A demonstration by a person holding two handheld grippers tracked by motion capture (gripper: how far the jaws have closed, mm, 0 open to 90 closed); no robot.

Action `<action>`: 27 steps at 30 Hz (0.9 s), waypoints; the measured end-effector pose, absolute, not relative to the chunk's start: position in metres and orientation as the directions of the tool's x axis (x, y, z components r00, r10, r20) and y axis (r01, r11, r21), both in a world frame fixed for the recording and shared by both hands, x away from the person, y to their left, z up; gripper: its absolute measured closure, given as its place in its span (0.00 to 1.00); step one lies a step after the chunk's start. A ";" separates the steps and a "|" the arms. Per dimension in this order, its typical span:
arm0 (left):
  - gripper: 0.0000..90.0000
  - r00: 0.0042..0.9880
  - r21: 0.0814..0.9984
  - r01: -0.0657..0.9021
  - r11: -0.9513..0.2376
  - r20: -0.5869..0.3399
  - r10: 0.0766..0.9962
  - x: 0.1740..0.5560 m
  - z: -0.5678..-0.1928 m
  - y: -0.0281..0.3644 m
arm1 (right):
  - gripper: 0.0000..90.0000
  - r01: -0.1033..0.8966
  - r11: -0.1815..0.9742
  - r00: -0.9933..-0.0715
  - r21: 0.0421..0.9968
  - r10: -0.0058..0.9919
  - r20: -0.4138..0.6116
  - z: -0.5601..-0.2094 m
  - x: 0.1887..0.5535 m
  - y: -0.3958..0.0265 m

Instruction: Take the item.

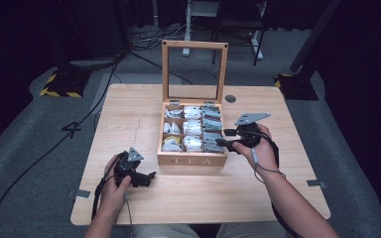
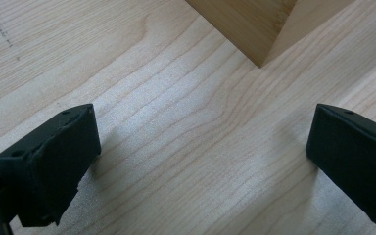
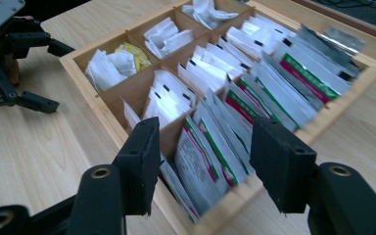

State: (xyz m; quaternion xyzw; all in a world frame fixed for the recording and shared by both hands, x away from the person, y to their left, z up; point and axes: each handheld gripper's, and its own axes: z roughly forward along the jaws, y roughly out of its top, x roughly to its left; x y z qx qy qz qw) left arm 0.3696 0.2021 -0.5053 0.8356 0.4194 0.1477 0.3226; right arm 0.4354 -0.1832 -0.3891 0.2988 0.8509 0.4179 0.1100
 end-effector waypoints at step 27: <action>0.00 0.611 0.659 0.602 -0.451 -0.018 0.791 0.372 -0.505 0.202 | 0.66 0.446 0.581 -0.826 0.681 0.560 0.063 -0.400 0.464 -0.116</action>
